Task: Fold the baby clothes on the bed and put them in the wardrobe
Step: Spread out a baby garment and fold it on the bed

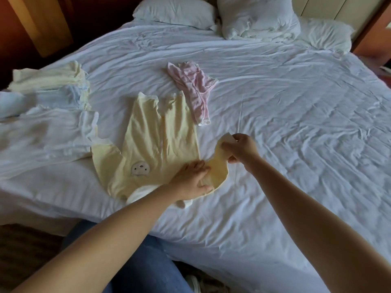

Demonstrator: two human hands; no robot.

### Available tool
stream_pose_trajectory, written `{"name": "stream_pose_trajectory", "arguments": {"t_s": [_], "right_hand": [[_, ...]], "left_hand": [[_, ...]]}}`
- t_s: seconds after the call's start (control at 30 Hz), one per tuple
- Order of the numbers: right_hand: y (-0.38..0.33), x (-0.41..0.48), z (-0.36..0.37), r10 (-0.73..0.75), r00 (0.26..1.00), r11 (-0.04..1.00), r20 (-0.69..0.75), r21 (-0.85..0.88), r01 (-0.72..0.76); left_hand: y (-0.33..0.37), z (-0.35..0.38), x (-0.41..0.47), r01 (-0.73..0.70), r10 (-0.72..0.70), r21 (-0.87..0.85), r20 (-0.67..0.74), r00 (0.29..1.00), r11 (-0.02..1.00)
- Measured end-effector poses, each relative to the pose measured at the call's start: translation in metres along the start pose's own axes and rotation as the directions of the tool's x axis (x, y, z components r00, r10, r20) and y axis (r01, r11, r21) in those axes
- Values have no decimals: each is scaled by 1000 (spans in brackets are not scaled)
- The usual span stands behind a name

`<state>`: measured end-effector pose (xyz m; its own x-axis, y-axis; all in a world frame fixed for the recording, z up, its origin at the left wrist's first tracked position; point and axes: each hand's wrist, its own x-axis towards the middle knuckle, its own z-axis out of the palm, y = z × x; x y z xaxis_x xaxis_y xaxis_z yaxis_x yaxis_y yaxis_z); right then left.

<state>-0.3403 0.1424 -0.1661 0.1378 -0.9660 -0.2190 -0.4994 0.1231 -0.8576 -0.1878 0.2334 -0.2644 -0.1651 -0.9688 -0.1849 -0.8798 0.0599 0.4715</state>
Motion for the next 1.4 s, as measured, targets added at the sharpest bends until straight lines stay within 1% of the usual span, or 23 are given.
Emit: {"name": "stream_pose_trajectory", "arguments": {"t_s": [0.03, 0.07, 0.13, 0.2, 0.23, 0.3, 0.33, 0.37, 0.43, 0.5, 0.53, 0.63, 0.7, 0.77, 0.83, 0.9, 0.97, 1.07, 1.17, 1.23, 1.27, 1.33, 1.4], "right_hand": [[-10, -6, 7, -10, 999, 999, 33, 49, 9], [-19, -13, 15, -20, 997, 997, 68, 82, 14], [-36, -24, 36, -34, 990, 992, 134, 123, 18], [-45, -30, 60, -39, 979, 991, 202, 133, 11], [-49, -33, 73, -34, 969, 993, 246, 118, 5], [-54, -39, 93, -2, 933, 996, 360, 81, -29], [-55, -41, 100, 21, 918, 995, 395, 79, -57], [-53, -41, 106, 41, 919, 993, 393, 86, -81], [-41, -39, 115, 17, 963, 996, 271, 79, -40], [-22, -36, 120, -149, 983, 975, 103, -150, 163], [-11, -37, 121, -242, 966, 923, 91, -286, 259], [20, -40, 121, -388, 878, 720, 281, -502, 479], [40, -41, 121, -409, 809, 575, 423, -568, 588], [57, -43, 121, -399, 759, 463, 514, -602, 651], [69, -46, 120, -370, 757, 403, 538, -641, 653], [73, -47, 120, -350, 766, 370, 539, -672, 642], [72, -46, 122, -330, 770, 354, 546, -684, 637], [69, -42, 122, -271, 775, 375, 570, -679, 631], [64, -40, 121, -217, 776, 407, 592, -668, 623], [59, -39, 118, -219, 772, 437, 597, -647, 625], [57, -40, 117, -231, 774, 459, 590, -635, 621], [47, -39, 117, -282, 796, 503, 536, -624, 598], [31, -36, 123, -367, 800, 503, 475, -622, 600]], "left_hand": [[2, -8, -3, 31, -40, -253, -31, 999, 967], [1, -17, -7, 64, -106, -504, -54, 993, 861], [-3, -37, -17, 74, -257, -805, -99, 961, 589], [-12, -56, -30, 81, -376, -947, -45, 926, 312], [-17, -64, -38, 79, -403, -974, -14, 915, 213], [-31, -75, -53, 103, -444, -986, 36, 895, 127], [-38, -77, -57, 127, -473, -984, 55, 879, 122], [-45, -78, -60, 141, -505, -981, 54, 862, 136], [-61, -73, -63, 180, -584, -927, -49, 810, 328], [-76, -64, -66, 256, -605, -764, -211, 768, 592], [-81, -60, -69, 275, -581, -678, -273, 767, 682], [-87, -54, -81, 285, -438, -387, -400, 805, 877], [-91, -50, -85, 250, -233, -38, -519, 823, 967], [-94, -40, -85, 124, -4, 183, -546, 838, 975], [-96, -26, -87, 17, 109, 264, -454, 884, 964], [-101, -11, -89, 59, 42, 288, -332, 942, 956], [-104, -1, -91, 127, -25, 335, -292, 956, 934], [-100, -6, -89, 145, -116, 234, -134, 984, 961], [-96, -19, -89, 134, -115, 186, -109, 987, 973], [-95, -24, -100, 50, -32, 75, -216, 976, 996], [-95, -26, -110, 3, 10, 40, -339, 941, 999], [-101, -28, -132, -46, 71, 56, -588, 806, 997], [-115, -29, -152, 9, 40, 65, -714, 699, 998]]}}
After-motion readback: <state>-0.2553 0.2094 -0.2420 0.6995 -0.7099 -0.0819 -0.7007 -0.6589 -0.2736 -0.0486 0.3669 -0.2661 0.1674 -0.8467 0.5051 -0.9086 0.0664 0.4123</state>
